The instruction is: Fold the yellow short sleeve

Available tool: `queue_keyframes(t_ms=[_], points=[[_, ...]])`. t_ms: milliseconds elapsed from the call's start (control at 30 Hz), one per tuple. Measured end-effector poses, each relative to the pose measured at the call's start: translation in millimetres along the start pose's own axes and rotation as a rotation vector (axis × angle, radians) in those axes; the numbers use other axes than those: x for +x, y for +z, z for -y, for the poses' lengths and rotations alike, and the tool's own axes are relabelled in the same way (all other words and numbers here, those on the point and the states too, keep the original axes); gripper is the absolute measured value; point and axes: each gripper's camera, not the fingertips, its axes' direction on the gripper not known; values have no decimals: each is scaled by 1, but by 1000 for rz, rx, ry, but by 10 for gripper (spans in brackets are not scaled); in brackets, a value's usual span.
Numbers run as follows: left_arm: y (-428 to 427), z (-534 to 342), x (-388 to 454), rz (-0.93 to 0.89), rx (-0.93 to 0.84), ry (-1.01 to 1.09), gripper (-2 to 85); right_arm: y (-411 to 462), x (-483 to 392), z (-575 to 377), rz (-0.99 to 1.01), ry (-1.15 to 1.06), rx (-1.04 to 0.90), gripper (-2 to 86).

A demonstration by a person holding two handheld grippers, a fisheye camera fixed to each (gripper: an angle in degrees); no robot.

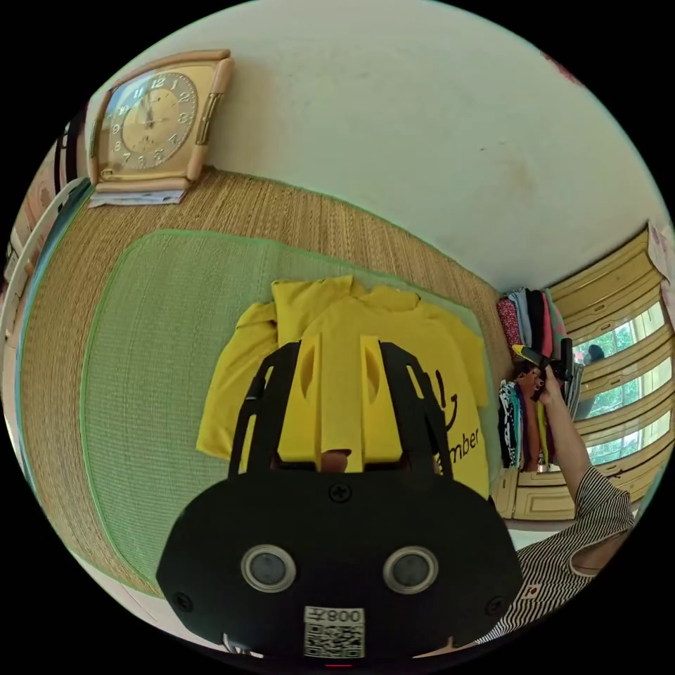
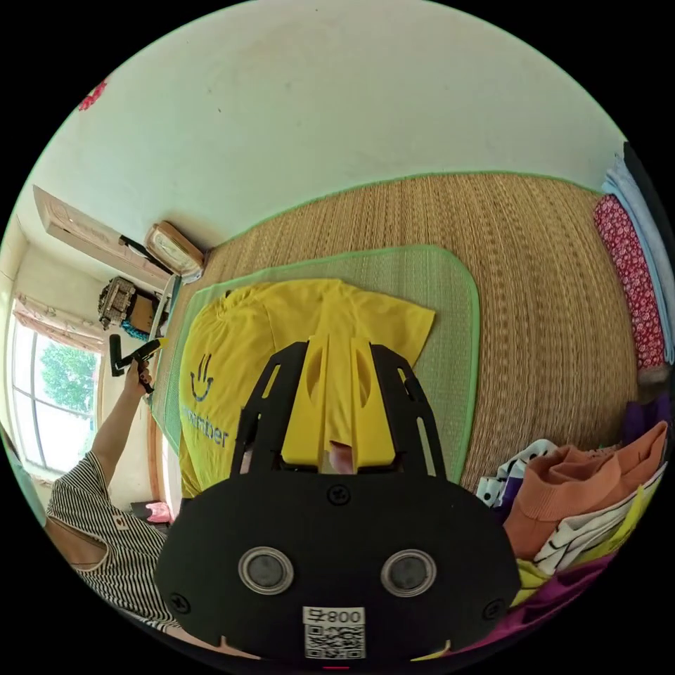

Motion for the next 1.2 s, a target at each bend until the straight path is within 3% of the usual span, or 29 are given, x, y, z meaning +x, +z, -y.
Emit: queue_keyframes(t_ms=[367,600,767,900,1200], points=[[43,-43,-111,184,-70,-259,85,109,-49,-44,-242,-68,-227,75],[89,-19,-142,172,-91,-326,26,146,-78,-22,-333,-39,-246,41],[84,-15,-157,101,30,-334,15,160,-101,-7,-343,-63,-276,12],[79,-22,-174,78,110,-358,14,153,-110,-6,-358,-43,-246,10],[116,-41,-206,-15,114,-397,35,171,-130,-7,-398,23,-231,45]])
